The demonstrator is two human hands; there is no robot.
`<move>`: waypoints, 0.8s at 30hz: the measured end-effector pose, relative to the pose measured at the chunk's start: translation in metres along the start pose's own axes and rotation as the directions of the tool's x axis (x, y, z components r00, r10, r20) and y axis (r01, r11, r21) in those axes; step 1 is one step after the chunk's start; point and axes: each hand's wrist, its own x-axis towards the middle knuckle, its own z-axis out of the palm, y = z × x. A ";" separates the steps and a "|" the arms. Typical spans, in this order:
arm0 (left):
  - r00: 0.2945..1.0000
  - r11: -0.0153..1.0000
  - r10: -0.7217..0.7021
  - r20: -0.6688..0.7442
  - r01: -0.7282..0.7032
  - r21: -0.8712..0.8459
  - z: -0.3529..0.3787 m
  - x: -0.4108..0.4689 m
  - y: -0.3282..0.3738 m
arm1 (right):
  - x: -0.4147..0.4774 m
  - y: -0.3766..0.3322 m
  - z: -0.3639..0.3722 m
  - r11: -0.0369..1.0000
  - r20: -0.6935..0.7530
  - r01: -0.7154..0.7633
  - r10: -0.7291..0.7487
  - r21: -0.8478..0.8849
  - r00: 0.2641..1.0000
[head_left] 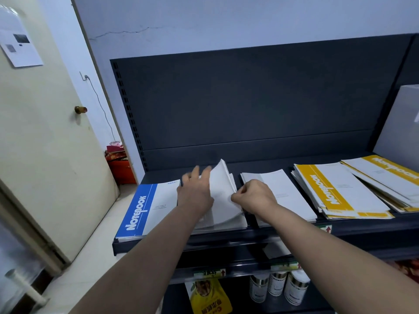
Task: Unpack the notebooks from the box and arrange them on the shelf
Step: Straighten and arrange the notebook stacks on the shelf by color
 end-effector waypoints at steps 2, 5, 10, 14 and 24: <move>0.958 0.957 0.273 -0.090 -0.261 0.123 -0.010 0.008 0.002 | 0.000 -0.005 -0.002 0.989 -0.031 0.066 -0.063 0.132 0.998; 0.868 0.845 0.494 -0.054 -0.465 0.264 -0.037 0.024 0.005 | -0.003 -0.016 -0.013 0.949 -0.071 0.176 -0.162 0.261 0.984; 0.891 0.883 0.427 -0.152 -0.374 0.285 -0.094 0.038 0.000 | -0.003 -0.026 -0.033 0.812 -0.062 0.238 -0.243 0.534 0.968; 0.938 0.993 0.118 -0.327 -0.114 0.030 -0.112 0.035 -0.015 | 0.003 -0.020 -0.038 0.781 0.059 0.123 -0.200 0.612 0.978; 0.908 0.512 -0.387 0.162 0.358 -0.781 -0.058 0.030 -0.015 | 0.013 -0.012 -0.017 0.844 0.008 0.107 -0.131 0.525 0.991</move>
